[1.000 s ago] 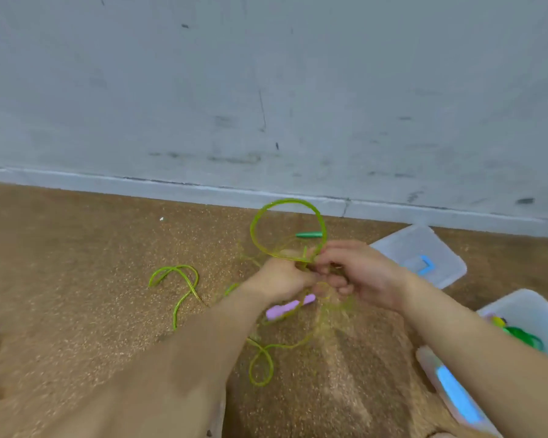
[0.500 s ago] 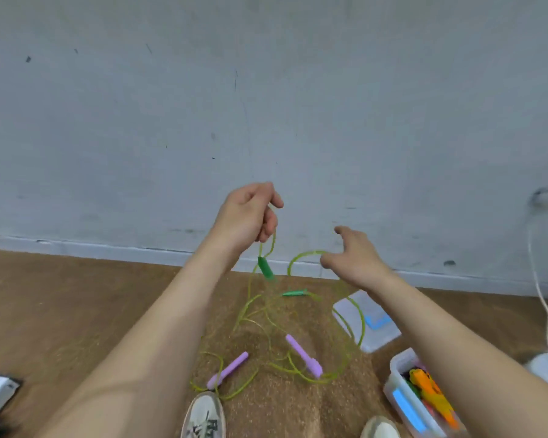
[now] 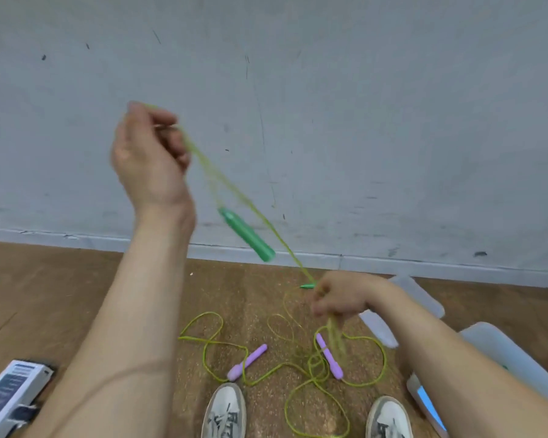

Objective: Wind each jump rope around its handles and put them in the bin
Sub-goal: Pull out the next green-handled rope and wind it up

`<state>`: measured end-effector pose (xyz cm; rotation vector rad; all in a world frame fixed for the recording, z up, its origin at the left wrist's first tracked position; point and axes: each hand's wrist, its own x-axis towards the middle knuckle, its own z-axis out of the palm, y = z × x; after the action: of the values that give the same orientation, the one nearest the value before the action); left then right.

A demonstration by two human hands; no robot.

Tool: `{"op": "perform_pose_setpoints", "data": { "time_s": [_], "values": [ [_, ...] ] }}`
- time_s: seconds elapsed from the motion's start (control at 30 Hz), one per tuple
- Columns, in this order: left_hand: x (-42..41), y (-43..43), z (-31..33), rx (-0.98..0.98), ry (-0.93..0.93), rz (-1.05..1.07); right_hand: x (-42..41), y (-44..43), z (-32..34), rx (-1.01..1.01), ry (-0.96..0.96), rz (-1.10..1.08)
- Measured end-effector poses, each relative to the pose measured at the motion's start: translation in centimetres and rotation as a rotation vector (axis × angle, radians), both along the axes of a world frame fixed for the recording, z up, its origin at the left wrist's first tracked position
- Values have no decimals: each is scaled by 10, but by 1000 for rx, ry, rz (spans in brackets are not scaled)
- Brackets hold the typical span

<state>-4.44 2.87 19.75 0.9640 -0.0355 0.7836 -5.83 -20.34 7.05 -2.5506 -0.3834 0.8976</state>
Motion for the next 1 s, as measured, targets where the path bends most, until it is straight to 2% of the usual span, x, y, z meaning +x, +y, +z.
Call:
{"op": "perform_pose_setpoints", "data": {
  "time_s": [0.07,0.13,0.2,0.27,0.37,0.4,0.47,0.6,0.67,0.77,0.8,0.87,0.93,1.0],
  "values": [
    [8,22,-16,156,155,227,2,-11,6,112,-45,-210],
    [14,25,-35,404,372,241,0,-11,19,422,-28,-413],
    [12,6,-46,672,523,-23,-5,-2,34,695,3,-529],
    [1,-26,-54,880,534,-425,-11,11,45,829,2,-531],
    [-15,-62,-69,934,491,-912,-18,27,54,951,-67,-522],
    [-16,-66,-73,922,494,-1001,-19,29,55,985,-98,-536],
    [-15,-60,-72,961,476,-1037,-17,27,57,971,-128,-548],
    [-7,-41,-64,1047,562,-921,-13,7,63,812,-91,-561],
    [-3,-30,-65,1072,595,-820,-13,-5,65,718,-74,-461],
    [5,-12,-67,1320,597,-677,-16,-21,66,562,-10,-259],
    [8,-5,-68,1367,587,-573,-16,-27,67,508,2,-234],
    [13,14,-70,1347,639,-222,-16,-41,67,358,-54,-253],
    [16,42,-75,1249,814,186,-15,-56,66,224,-205,-351],
    [13,68,-84,1226,1013,340,-16,-66,64,312,-307,-514]
  ]
}}
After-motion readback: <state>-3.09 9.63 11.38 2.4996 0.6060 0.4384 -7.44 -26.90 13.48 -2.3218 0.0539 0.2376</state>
